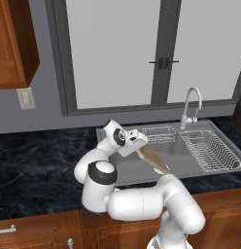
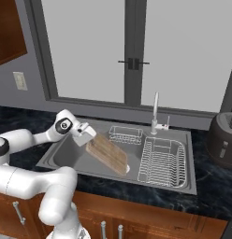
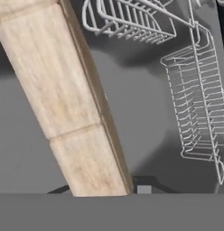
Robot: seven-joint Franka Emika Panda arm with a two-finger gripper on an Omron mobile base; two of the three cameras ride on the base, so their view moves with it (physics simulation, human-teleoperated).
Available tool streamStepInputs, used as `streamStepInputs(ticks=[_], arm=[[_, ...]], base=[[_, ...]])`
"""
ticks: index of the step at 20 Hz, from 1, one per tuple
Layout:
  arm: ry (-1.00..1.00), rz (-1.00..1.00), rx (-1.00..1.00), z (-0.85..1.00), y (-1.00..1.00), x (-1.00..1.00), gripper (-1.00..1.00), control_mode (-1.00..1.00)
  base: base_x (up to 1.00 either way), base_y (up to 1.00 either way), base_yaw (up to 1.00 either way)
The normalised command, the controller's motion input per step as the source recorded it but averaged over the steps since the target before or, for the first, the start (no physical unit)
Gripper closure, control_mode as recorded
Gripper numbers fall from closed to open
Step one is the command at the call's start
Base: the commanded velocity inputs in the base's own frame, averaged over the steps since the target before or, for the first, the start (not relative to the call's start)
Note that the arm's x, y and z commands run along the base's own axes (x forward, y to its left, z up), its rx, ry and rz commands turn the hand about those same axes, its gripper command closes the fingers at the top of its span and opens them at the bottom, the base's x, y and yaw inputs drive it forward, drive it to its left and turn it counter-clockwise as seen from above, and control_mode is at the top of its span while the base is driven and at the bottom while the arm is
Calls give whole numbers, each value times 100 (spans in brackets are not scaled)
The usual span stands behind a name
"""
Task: Move the cutting board and knife to the sink. Then move spray from the cabinet to the counter.
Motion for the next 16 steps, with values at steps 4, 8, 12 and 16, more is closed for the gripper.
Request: streamStepInputs(ticks=[4,8,12,16], arm=[[7,-14,0,-4,-13,-6,100,-100],[20,-6,0,-4,-5,-4,100,-100],[16,-3,0,0,0,-27,100,-100],[15,-6,0,0,0,-29,100,-100]], base=[[0,0,0],[0,0,0],[0,0,0],[0,0,0]])
